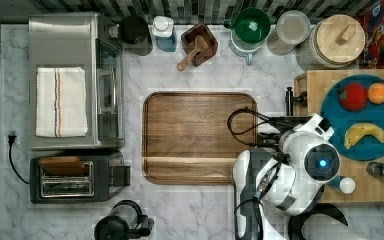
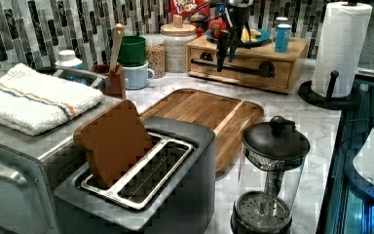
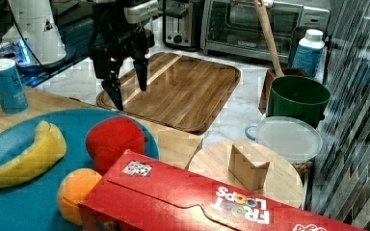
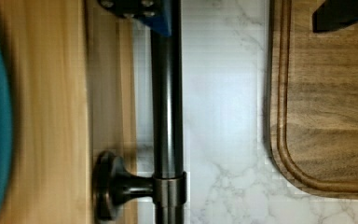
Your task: Open the drawer.
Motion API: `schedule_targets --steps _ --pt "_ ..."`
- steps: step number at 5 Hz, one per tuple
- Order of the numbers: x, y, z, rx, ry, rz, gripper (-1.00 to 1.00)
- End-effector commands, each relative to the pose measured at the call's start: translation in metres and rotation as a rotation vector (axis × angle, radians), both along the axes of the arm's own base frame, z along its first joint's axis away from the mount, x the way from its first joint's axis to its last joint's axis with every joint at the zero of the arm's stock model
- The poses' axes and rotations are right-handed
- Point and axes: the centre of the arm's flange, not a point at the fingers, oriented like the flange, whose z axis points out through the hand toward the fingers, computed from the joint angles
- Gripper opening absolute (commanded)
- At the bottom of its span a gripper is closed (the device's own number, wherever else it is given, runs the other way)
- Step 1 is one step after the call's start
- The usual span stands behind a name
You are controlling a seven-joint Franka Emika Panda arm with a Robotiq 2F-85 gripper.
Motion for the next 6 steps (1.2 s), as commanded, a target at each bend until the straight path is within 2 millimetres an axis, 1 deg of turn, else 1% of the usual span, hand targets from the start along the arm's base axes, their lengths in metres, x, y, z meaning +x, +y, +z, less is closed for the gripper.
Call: schedule_targets --steps 1,2,3,4,5,6 --pt "-0.007 -0.022 -0.006 -0.012 -0.082 0.004 1.00" --pt "-0.013 -0.017 0.020 -0.028 -0.061 -0.012 1.00" --pt "-0.013 -0.021 0.041 0.025 0.007 -0.021 1.00" --pt "-0.012 -0.019 0.047 -0.005 -0.002 0.005 1.00" --pt "-0.004 -0.001 0.021 -0.005 -0.038 -0.028 1.00" --pt "0.004 0.045 -0.004 -0.010 -0.083 -0.109 1.00"
